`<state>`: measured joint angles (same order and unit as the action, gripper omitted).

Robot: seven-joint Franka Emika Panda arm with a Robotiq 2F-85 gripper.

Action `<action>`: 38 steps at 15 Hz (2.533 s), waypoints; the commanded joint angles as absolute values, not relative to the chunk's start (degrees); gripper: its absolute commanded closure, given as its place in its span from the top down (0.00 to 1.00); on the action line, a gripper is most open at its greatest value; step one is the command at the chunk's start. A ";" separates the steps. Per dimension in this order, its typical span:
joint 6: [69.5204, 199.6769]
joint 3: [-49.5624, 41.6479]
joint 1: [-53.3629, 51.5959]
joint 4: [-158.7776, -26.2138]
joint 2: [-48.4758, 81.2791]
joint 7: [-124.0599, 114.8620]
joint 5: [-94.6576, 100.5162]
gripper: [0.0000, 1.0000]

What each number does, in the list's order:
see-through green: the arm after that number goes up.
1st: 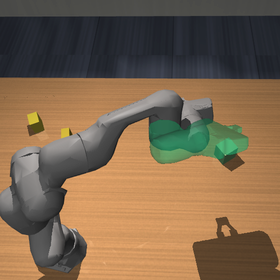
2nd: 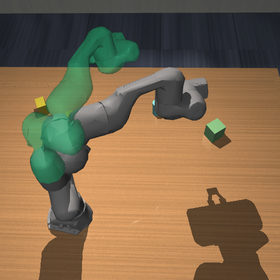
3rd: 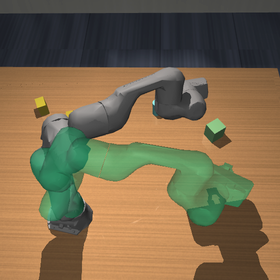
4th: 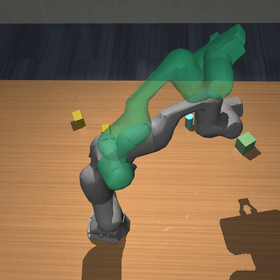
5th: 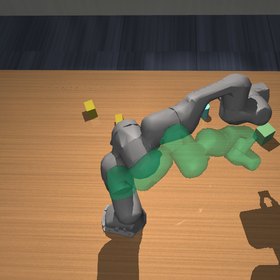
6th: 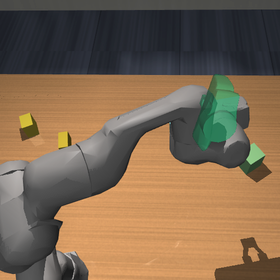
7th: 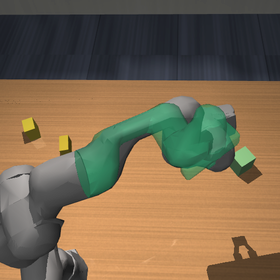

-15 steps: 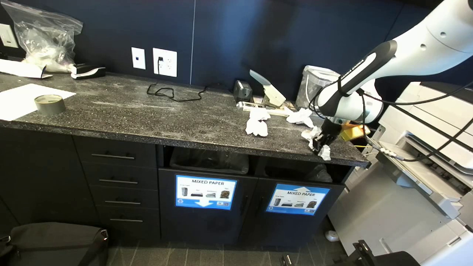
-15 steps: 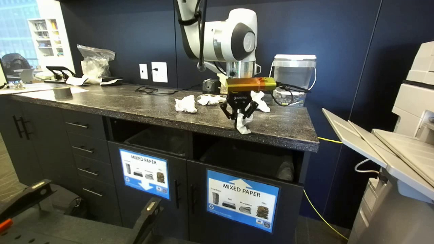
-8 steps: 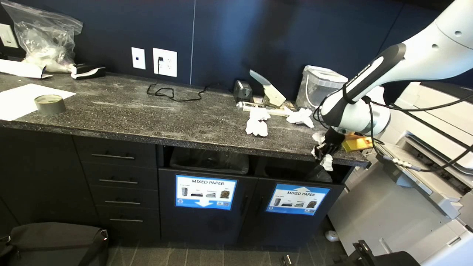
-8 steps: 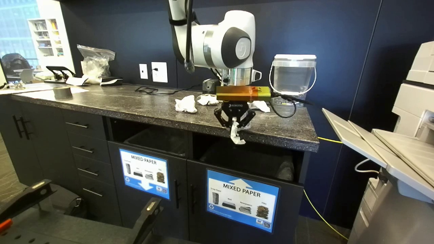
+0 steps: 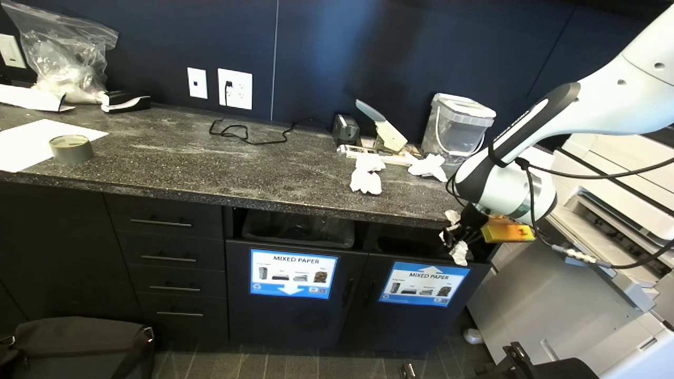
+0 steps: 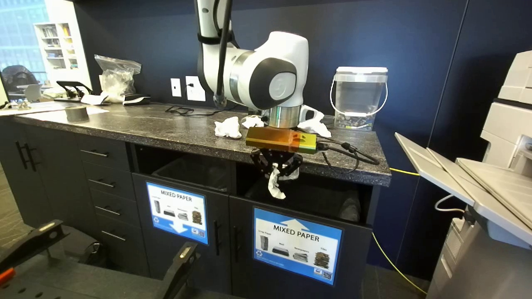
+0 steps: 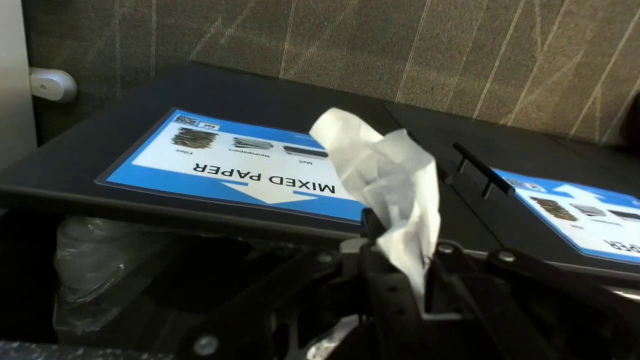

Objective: Place the papers on the countertop inside the bin on the right

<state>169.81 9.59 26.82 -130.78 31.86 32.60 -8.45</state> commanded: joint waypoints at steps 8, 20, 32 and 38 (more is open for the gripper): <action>186.86 19.04 38.78 -128.55 48.41 24.88 0.62 0.12; 211.59 12.67 34.70 -115.59 62.14 6.59 12.65 0.12; 224.82 7.29 28.03 -100.74 74.45 -9.49 12.12 0.13; 224.88 7.55 27.09 -94.53 78.68 -12.27 12.01 0.12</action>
<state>222.51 8.22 28.02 -99.53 75.08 -9.34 11.03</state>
